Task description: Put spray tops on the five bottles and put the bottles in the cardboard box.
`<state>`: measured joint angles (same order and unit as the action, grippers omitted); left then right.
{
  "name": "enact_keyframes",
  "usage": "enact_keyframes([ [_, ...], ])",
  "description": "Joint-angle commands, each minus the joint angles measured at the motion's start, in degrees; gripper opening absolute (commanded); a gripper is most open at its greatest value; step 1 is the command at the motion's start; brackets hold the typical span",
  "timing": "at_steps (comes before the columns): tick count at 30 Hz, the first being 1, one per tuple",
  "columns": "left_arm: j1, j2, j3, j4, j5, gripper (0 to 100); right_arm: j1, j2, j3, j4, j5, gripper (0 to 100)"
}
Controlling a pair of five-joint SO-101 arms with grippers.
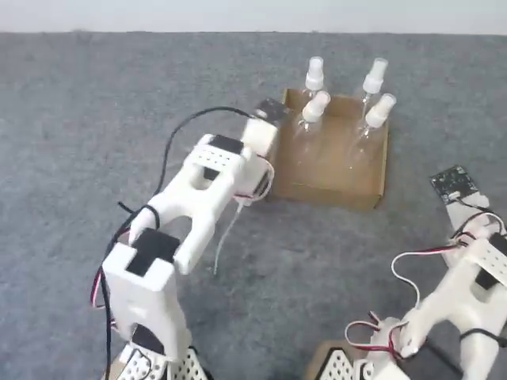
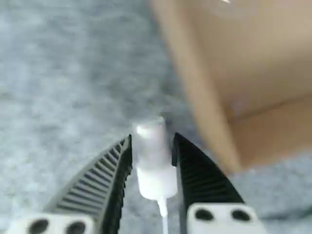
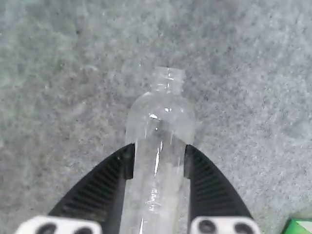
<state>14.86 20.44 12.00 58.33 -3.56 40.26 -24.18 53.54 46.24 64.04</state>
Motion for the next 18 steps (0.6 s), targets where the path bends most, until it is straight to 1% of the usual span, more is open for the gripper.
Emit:
enact_keyframes([
  [1, -3.16, 0.35, -4.26, -0.26, 1.49, 12, 1.01, 0.13, 1.58, -0.31, 0.97, 9.5],
  [6, -3.52, 2.11, -4.70, 0.18, 1.41, 1, 1.01, 0.13, 1.58, -0.31, 0.97, 9.5],
  [10, -3.34, -0.44, -4.62, 2.99, 1.67, 1, 1.01, -0.31, 1.58, -0.48, 0.97, 9.1],
  [14, -3.16, -9.14, -2.51, 7.47, 1.76, 1, 0.84, 0.31, 1.67, -4.18, -1.41, 9.1],
  [18, -3.25, -21.01, 5.14, 8.35, 1.76, 1, 0.57, 0.31, 1.76, -5.49, -3.96, 9.1],
])
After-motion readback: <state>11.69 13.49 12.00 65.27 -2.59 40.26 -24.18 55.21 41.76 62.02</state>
